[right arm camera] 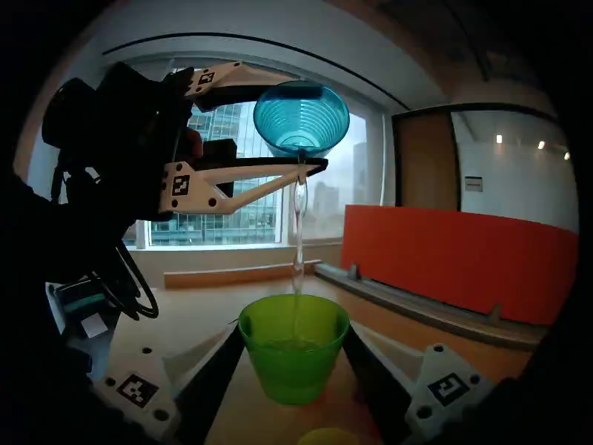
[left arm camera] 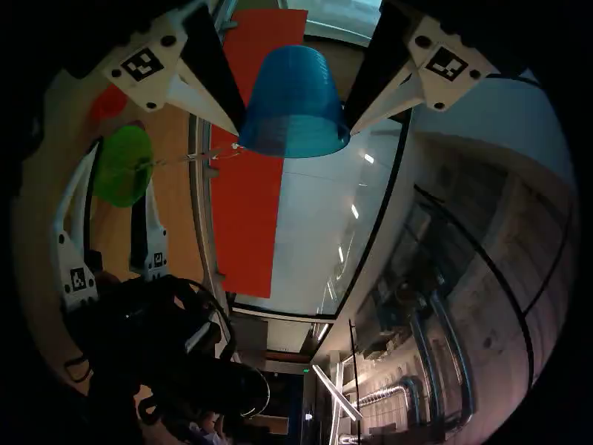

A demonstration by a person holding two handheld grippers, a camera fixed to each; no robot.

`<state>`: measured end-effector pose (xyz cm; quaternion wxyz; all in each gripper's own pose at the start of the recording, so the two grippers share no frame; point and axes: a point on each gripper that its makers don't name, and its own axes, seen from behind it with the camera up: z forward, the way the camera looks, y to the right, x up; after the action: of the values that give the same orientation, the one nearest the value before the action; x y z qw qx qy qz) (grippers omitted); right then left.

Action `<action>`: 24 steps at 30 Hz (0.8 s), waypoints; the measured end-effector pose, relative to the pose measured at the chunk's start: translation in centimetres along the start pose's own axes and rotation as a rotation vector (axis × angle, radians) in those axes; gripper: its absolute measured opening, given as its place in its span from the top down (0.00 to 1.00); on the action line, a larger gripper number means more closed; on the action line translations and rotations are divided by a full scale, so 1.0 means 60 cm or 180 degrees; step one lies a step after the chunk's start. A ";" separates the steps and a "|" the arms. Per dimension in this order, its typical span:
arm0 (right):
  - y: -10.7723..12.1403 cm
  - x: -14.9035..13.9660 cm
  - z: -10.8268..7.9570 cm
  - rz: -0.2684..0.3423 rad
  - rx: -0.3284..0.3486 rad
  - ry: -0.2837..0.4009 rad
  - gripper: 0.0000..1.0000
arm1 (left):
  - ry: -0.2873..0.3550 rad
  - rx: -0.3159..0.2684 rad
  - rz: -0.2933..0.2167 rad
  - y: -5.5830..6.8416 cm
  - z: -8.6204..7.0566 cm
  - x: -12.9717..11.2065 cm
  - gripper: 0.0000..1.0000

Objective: Pour water

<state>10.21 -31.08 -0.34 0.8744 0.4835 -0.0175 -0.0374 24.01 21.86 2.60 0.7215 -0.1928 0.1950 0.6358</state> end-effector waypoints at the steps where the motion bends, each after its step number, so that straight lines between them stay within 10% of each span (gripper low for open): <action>1: 0.000 0.000 0.000 0.0000 0.0000 0.0000 0.09 | 0.0000 0.0000 0.0018 0.000 0.000 0.000 0.13; 24: 0.003 0.003 -0.002 0.0004 -0.0017 0.0029 0.09 | -0.0001 0.0042 0.0557 0.000 -0.007 0.016 0.13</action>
<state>10.40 -30.88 -0.26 0.8758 0.4813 -0.0137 -0.0347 24.12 22.43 1.74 0.6644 -0.1702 0.2151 0.6952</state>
